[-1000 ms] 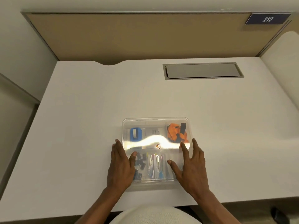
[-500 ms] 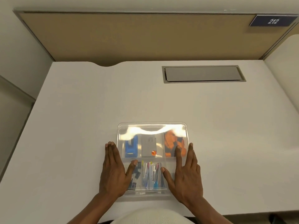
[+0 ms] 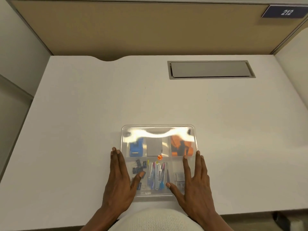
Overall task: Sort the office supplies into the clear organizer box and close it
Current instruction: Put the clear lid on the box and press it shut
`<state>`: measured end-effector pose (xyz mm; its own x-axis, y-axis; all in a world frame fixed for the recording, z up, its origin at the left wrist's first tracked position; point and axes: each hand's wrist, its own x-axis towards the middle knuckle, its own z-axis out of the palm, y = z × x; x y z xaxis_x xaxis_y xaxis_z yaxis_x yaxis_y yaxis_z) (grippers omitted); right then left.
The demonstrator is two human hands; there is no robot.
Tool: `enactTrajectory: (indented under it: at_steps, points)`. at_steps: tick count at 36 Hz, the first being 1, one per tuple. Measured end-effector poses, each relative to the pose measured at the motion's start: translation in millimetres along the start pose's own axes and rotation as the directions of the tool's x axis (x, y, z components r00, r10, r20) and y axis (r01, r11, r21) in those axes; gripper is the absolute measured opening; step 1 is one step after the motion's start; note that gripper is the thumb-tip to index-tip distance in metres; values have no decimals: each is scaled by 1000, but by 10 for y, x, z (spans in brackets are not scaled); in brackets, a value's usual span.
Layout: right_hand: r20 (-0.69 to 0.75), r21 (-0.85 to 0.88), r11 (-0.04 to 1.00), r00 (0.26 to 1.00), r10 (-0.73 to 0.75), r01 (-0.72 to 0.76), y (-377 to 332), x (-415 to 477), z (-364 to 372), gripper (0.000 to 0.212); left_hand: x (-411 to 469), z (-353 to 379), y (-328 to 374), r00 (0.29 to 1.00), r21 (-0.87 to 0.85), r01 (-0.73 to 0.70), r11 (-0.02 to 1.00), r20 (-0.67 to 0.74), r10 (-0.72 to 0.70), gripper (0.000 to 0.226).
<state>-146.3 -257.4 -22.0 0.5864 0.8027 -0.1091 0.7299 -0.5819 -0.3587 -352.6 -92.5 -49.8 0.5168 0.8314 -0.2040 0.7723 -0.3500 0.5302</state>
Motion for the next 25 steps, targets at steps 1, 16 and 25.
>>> enactTrajectory:
  at_steps: [1,16,25]
  points:
    - [0,-4,1000,1000,11,-11,5,-3,30,109,4,9,2,1000,20,-3,1000,-7,3,108]
    - [-10,-111,994,1000,7,-8,-15,13,42,109,19,44,-26,998,225,-48,973,-27,56,112]
    - [-101,-95,989,988,-121,111,-61,679,-285,100,321,-295,97,974,251,-169,953,-107,201,121]
